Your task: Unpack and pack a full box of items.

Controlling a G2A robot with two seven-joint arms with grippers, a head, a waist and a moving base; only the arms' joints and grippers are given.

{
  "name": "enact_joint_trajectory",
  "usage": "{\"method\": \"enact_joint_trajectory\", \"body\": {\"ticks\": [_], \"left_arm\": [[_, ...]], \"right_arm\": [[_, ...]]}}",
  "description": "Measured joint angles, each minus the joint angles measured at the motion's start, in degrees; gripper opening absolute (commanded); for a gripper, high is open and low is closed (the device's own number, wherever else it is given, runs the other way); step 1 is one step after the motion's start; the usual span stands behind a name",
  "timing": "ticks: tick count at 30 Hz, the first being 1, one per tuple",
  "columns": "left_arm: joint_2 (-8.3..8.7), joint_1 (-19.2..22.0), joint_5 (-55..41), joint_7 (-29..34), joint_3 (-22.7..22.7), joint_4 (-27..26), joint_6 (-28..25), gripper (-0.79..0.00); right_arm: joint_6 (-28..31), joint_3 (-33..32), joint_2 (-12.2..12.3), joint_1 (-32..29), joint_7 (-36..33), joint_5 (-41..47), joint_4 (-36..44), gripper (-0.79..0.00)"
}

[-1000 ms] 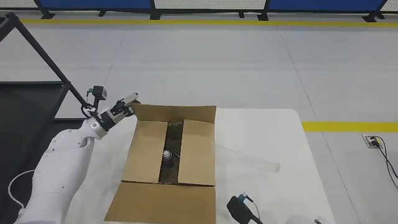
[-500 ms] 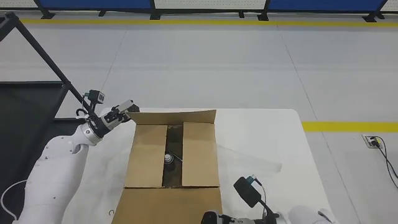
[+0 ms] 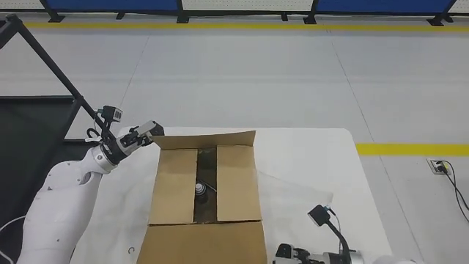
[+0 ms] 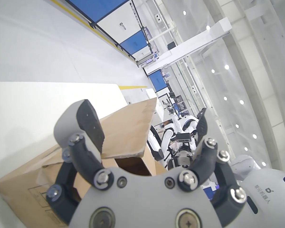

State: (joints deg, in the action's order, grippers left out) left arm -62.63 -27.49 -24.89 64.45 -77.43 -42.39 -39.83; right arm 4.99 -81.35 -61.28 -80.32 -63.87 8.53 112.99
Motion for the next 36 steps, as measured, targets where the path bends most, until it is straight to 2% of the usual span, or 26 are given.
{"method": "enact_joint_trajectory", "body": {"ticks": [6,15,26,33,36], "left_arm": [[1.09,-1.6,-0.2,-0.2,-0.4,-3.0,-0.2,0.0],[2.51,-3.8,-0.3,-0.6,-0.5,-7.2,-0.6,0.0],[4.15,-6.2,1.1,-0.5,0.7,-11.6,-0.5,0.0],[5.04,-7.7,2.2,-0.8,1.9,-13.2,-0.8,0.0],[5.33,-7.9,2.5,-1.0,2.4,-13.3,-1.0,0.0]], "right_arm": [[-1.4,6.1,-0.3,4.5,-2.1,-1.1,-3.5,0.0],[4.2,9.9,-0.6,7.9,-2.2,1.5,-2.0,0.0],[7.3,15.5,-2.0,16.1,4.1,6.8,-5.3,0.0],[10.2,18.9,-3.1,20.3,9.2,7.3,-7.9,0.0],[11.3,19.8,-3.6,21.1,13.4,5.6,-8.7,0.0]]}}
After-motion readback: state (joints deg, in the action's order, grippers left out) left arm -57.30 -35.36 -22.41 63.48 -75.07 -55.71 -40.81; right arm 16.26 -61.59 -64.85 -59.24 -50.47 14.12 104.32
